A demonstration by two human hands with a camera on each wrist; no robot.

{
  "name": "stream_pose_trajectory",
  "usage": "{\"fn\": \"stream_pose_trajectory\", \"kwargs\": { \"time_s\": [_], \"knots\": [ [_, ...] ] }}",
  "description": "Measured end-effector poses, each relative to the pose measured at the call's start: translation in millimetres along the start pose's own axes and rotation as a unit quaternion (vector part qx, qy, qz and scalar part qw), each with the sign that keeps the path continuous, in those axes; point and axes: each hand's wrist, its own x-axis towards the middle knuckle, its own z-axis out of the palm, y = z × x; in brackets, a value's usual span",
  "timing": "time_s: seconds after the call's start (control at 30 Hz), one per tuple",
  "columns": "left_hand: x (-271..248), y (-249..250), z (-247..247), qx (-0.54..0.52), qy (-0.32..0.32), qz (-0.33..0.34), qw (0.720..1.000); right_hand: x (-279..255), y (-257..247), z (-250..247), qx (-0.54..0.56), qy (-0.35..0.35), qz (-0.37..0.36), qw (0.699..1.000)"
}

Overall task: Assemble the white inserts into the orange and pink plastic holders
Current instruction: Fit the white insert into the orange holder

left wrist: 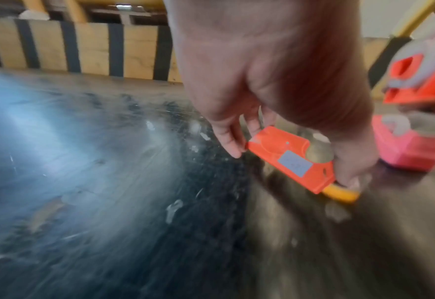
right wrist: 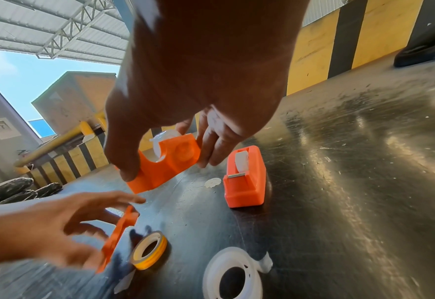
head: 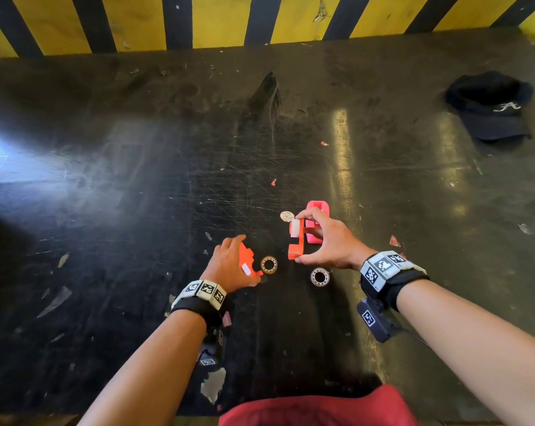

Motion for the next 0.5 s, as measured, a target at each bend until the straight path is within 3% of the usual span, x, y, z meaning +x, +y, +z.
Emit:
{"fn": "stream_pose_trajectory", "kwargs": {
  "time_s": [0.1,0.17,0.3,0.5],
  "knots": [
    [5.4,9.9,-19.7,-0.146,0.029,0.02,0.989,0.1,-0.2,-3.7,0.006,0.005,0.008,1.0],
    [8.9,24.6,-36.3,-0.202,-0.003,0.05,0.978,-0.9,-1.1,-6.7,0.016,0.004,0.012,1.0],
    [10.4,61.3,-60.2,-0.251,-0.099,0.085,0.959,-4.6,-5.2,-11.2,0.024,-0.008,0.012,1.0],
    [7.2,73.8,-60.3,-0.281,-0.153,0.103,0.942,-12.3,-7.9,-16.5,0.03,-0.006,0.009,0.999]
  ]
}}
